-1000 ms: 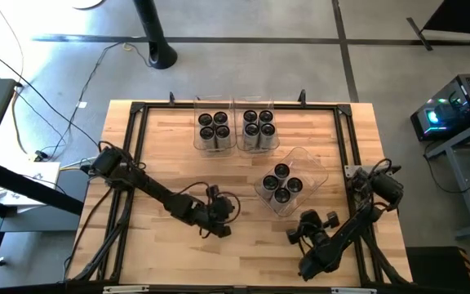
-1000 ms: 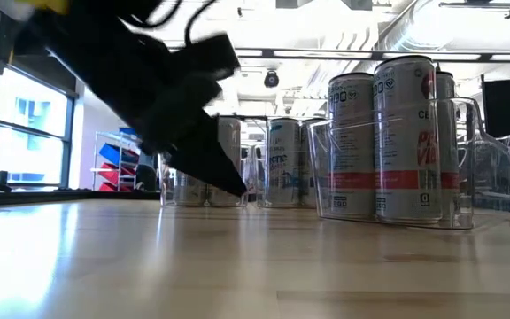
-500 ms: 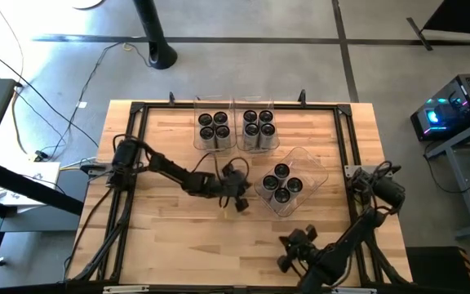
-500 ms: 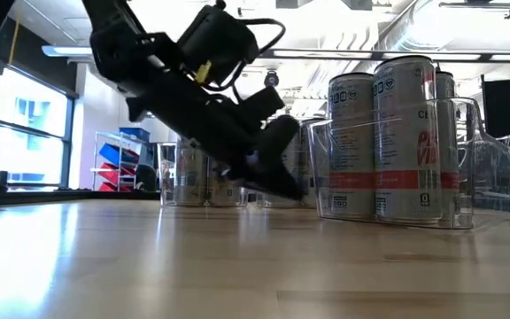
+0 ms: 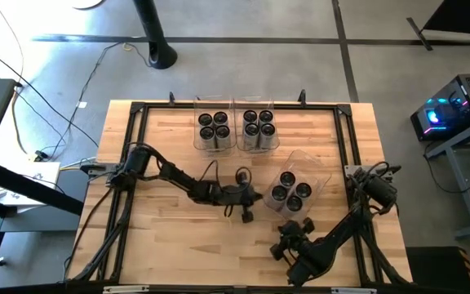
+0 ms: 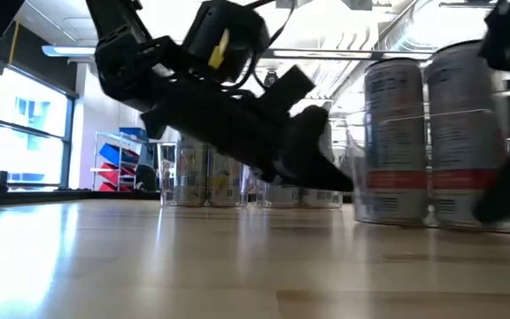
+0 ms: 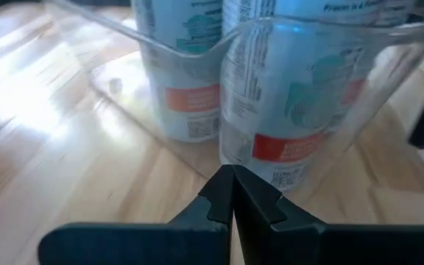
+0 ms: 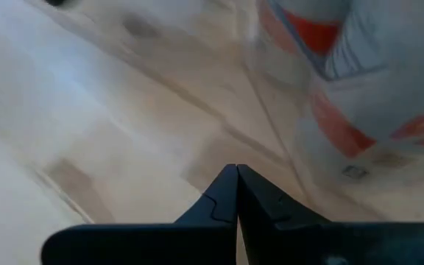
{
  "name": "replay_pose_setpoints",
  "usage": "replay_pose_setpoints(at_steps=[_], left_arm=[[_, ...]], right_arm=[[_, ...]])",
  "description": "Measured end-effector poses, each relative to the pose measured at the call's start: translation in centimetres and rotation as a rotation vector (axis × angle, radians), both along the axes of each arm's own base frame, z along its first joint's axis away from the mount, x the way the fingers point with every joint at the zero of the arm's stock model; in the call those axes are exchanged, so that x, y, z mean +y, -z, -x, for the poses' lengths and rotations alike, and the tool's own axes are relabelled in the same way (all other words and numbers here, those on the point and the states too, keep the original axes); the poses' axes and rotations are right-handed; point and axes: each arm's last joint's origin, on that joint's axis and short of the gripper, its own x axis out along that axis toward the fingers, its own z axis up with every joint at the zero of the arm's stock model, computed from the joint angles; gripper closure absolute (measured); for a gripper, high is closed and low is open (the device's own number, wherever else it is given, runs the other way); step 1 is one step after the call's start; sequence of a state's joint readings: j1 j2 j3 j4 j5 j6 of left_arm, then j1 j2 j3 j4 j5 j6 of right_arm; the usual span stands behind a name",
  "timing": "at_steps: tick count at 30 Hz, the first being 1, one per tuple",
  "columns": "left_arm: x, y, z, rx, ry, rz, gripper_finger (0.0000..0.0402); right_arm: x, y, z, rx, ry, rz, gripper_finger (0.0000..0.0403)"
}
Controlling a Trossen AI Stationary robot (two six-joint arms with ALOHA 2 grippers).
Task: Sort soda cans
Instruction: Move the bottom right transparent bin to the top right of the table
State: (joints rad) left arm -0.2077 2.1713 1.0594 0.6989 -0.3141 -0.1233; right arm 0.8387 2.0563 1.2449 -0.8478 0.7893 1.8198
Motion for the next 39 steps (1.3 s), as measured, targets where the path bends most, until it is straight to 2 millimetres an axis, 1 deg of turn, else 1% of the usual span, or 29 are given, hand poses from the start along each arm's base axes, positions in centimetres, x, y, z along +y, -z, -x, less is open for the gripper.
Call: replay_pose_setpoints(at_steps=[2, 5, 9, 12, 16, 22, 28, 31, 34, 39], left_arm=[[-0.7, 0.2, -0.8, -0.008, 0.013, -0.012, 0.0402], [-1.6, 0.4, -1.5, -0.019, 0.034, -0.016, 0.0402], [-2.6, 0.3, -1.7, 0.015, 0.085, -0.011, 0.0402], [-3.3, -0.6, -1.3, 0.036, 0.068, -0.035, 0.0402], [-4.5, -2.9, -0.1, 0.087, -0.006, -0.108, 0.0402], [-6.0, -6.9, 3.0, 0.195, -0.081, -0.187, 0.0402], [-7.0, -8.9, 7.2, 0.233, -0.182, -0.245, 0.0402], [-7.0, -8.8, 9.5, 0.247, -0.225, -0.242, 0.0402], [-6.9, -8.3, 11.8, 0.250, -0.260, -0.212, 0.0402], [-6.5, -6.7, 15.0, 0.255, -0.295, -0.142, 0.0402]], right_arm=[[-0.2, 0.1, 0.5, 0.054, 0.046, -0.023, 0.0403], [-0.8, -0.1, 1.7, 0.116, 0.134, -0.001, 0.0403], [-1.5, -0.6, 3.2, 0.169, 0.254, 0.056, 0.0403], [-2.0, -1.0, 4.0, 0.221, 0.315, 0.111, 0.0403], [-2.6, -1.2, 3.8, 0.252, 0.354, 0.128, 0.0403], [-4.1, -1.3, 2.4, 0.269, 0.359, 0.162, 0.0403], [-6.0, -1.6, 1.2, 0.384, 0.342, 0.230, 0.0403], [-7.0, -2.0, 1.0, 0.460, 0.347, 0.280, 0.0403], [-7.8, -2.4, 0.9, 0.531, 0.347, 0.327, 0.0403], [-9.2, -2.6, 0.2, 0.633, 0.301, 0.357, 0.0403]])
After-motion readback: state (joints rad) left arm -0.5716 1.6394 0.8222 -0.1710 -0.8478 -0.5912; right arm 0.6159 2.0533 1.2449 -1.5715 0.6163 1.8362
